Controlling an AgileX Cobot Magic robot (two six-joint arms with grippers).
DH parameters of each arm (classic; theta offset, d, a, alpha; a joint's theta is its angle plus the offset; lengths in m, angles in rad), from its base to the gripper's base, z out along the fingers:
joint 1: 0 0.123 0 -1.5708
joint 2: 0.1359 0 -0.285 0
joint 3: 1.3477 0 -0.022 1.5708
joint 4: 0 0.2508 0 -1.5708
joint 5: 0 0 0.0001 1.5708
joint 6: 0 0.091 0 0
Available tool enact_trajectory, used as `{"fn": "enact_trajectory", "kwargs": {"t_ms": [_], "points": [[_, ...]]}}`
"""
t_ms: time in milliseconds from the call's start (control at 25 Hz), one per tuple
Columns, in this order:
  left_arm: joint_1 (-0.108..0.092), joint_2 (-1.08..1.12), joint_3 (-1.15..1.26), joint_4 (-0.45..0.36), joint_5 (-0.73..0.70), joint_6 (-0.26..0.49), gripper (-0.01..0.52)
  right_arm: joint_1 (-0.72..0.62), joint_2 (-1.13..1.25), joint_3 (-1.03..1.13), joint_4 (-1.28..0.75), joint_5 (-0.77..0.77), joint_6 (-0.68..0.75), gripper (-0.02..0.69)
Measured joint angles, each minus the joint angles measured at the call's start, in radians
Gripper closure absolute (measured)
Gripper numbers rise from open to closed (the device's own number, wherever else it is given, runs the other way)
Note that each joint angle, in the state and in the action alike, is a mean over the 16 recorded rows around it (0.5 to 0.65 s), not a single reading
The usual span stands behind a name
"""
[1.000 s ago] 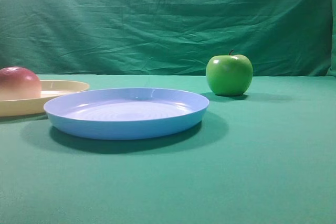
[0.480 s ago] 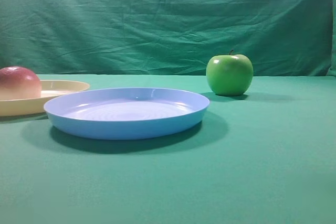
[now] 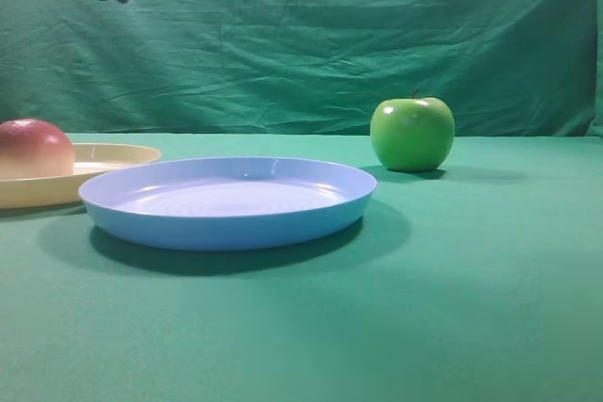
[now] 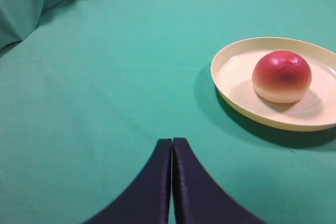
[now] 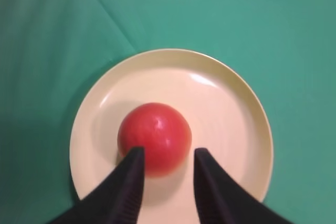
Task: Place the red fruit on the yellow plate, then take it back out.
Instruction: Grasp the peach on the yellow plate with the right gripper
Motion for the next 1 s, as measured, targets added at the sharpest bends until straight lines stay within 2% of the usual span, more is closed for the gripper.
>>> {"fn": "enact_trajectory", "kwargs": {"t_ms": [240,360,480,680,1000], "points": [[0.0,0.0,0.0,0.0,0.0,0.0,0.514,0.0,0.108,-0.078,0.069,-0.03,-0.056,0.065],[0.0,0.0,0.0,0.0,0.0,0.0,0.514,0.0,0.147,-0.092,0.096,-0.057,-0.079,0.018],[0.0,0.0,0.0,0.0,0.0,0.0,0.514,0.0,0.183,-0.1,0.121,-0.085,-0.102,0.006],[0.0,0.0,0.0,0.0,0.0,0.0,0.514,0.0,0.231,-0.109,0.154,-0.122,-0.14,0.062],[0.0,0.0,0.0,0.0,0.0,0.0,0.514,-0.017,0.244,-0.116,0.144,-0.074,-0.159,0.275]]}}
